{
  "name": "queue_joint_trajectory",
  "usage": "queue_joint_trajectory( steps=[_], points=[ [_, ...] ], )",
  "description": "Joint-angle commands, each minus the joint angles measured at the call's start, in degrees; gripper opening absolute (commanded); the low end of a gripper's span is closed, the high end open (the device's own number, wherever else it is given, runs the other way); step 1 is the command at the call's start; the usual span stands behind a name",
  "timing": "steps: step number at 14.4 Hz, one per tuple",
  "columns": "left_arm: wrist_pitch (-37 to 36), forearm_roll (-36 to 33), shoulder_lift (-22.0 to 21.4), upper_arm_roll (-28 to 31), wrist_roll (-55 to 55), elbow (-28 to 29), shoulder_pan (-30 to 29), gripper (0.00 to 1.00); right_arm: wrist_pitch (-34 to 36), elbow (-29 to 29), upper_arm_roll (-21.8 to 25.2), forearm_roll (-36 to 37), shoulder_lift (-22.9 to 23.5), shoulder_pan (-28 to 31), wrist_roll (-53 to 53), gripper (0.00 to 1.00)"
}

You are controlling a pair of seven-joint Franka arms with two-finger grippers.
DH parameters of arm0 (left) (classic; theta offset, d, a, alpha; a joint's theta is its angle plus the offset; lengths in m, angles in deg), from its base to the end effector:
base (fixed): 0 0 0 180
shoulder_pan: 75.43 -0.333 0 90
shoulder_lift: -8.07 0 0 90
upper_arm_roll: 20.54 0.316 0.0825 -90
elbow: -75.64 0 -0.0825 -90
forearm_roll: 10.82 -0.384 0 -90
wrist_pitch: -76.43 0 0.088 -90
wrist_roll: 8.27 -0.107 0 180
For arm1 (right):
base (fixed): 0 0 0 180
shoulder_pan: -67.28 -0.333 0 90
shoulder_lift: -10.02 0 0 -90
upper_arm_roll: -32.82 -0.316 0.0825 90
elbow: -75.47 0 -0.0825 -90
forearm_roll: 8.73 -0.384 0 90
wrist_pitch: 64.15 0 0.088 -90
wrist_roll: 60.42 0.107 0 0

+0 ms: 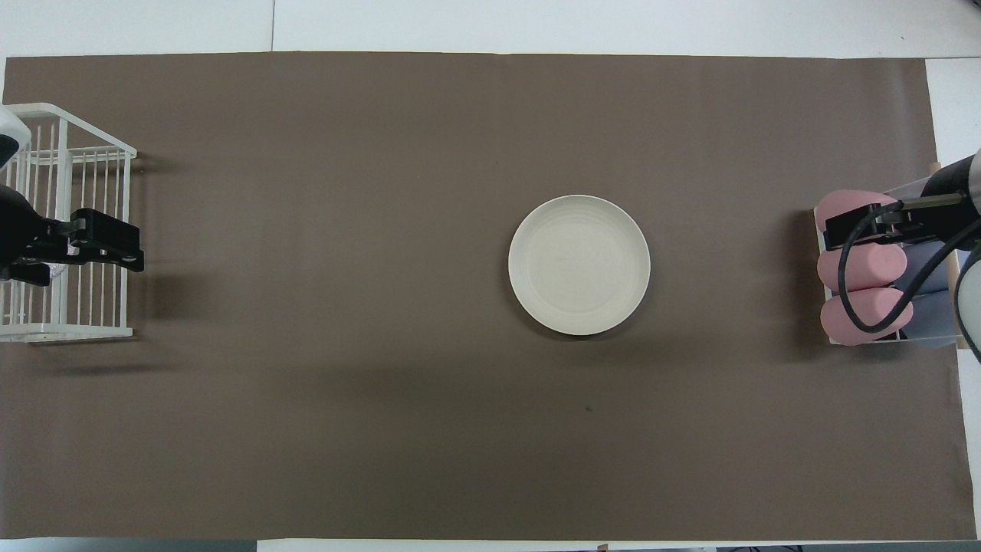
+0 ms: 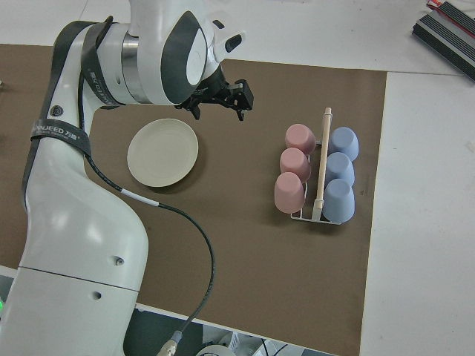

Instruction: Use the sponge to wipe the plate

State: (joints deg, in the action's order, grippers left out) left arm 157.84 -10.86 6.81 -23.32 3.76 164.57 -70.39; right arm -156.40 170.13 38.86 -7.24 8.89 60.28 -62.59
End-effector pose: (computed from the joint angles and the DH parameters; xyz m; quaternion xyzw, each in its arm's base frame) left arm 0.5267 -0.0726 0.6328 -0.9978 -0.0367 0.0536 0.0103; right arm 0.5502 0.0060 0.6003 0.9995 0.0280 -0.0113 0.0118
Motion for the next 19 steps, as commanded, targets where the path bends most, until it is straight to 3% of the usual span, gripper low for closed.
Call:
queue_joint_trajectory(
  steps=[1, 8, 10, 14, 17, 19],
  points=[
    [-0.8, 1.0, 0.0, -0.1, -0.3, -0.3, -0.6, 1.00, 1.0, 0.4, -0.3, 0.0, -0.9, 0.5, 1.1, 1.00],
    [0.1, 0.1, -1.3, 0.1, 2.8, 2.5, -1.0, 1.00, 1.0, 0.4, -0.3, 0.0, -0.9, 0.5, 2.3, 1.00],
    [2.4, -7.7, -2.8, -0.1, 3.0, 6.2, -0.2, 1.00, 1.1, 0.4, -0.3, 0.0, -0.9, 0.5, 2.3, 1.00],
    [3.4, -22.7, 3.4, -0.2, 3.1, 6.8, 1.5, 1.00, 1.1, 0.4, -0.3, 0.0, -0.9, 0.5, 2.3, 1.00],
    [5.6, -35.9, 12.2, -0.1, 3.1, 6.3, 4.4, 1.00, 1.1, 0.5, -0.4, 0.0, -0.9, 0.5, 2.8, 1.00],
    [8.6, -38.5, 13.9, -0.1, 3.2, 7.1, 3.6, 1.00, 1.4, 0.6, -0.4, 0.0, -1.0, 0.5, 4.4, 1.00]
  ],
)
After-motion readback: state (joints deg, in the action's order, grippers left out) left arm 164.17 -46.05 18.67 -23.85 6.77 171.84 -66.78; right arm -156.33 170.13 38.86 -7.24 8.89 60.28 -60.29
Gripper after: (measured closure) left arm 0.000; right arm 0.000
